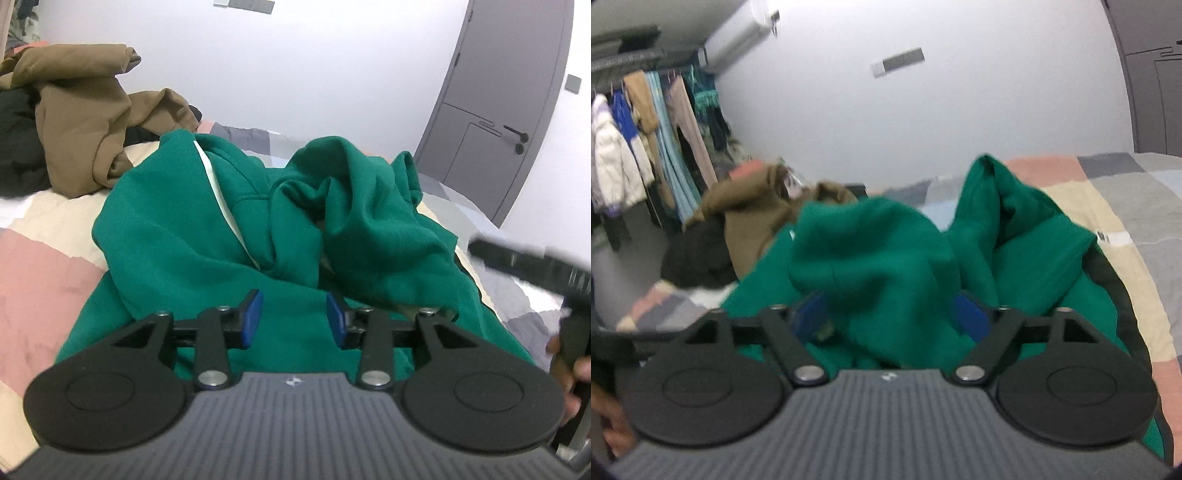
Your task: Fold large clothes
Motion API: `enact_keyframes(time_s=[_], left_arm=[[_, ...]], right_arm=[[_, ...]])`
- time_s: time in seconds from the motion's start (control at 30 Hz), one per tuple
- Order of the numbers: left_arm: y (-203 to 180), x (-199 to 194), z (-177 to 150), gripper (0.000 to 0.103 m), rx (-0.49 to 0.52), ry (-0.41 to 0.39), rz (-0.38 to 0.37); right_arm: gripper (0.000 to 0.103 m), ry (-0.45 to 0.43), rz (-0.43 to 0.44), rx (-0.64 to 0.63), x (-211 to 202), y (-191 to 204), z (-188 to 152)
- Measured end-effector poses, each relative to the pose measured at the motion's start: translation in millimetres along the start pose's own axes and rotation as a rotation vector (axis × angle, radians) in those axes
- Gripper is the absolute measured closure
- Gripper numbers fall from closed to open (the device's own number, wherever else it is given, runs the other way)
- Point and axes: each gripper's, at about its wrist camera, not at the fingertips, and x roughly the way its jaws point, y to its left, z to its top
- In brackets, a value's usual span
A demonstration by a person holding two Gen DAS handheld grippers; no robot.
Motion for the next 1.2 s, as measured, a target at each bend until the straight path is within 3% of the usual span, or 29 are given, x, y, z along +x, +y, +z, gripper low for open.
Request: enact_keyframes(time_s=[0.23, 0.4, 0.53, 0.63, 0.67, 0.7, 0.8, 1.03, 1.2], left_arm=[[11, 7, -6, 0.058, -0.007, 0.007, -0.016], [28, 4, -6, 0.058, -0.072, -0.010, -0.053], [37, 9, -7, 0.057, -0.094, -0.031, -0.049], [45, 12, -6, 0.057, -0.126, -0.049, -0.064], [48, 13, -6, 0.057, -0.134, -0.054, -0.067], [50, 13, -5, 0.057, -0.138, -0.056, -0.063], [57, 10, -2, 0.058, -0.173, -0.073, -0.070], [66, -13, 3, 0.058, -0.202, -0.131, -0.081], [70, -29, 2, 0.058, -0.217, -0.158, -0.091]], right_arm=[[0.022, 0.013, 0.021, -0.060, 33, 35, 20], [0.022, 0.046, 0.048, -0.128, 73, 66, 17], [0.025, 0.042, -0.031, -0.240, 99, 88, 11], [0.054, 0.038, -0.092, -0.225, 108, 88, 15], [0.071, 0.043, -0.102, -0.227, 108, 88, 17], [0.083, 0.049, -0.108, -0.233, 105, 88, 20], [0.096, 0.035, -0.089, -0.249, 85, 90, 31], [0.098, 0.002, 0.001, -0.319, 2, 115, 37], [0.098, 0.102, 0.083, -0.347, -45, 122, 3]])
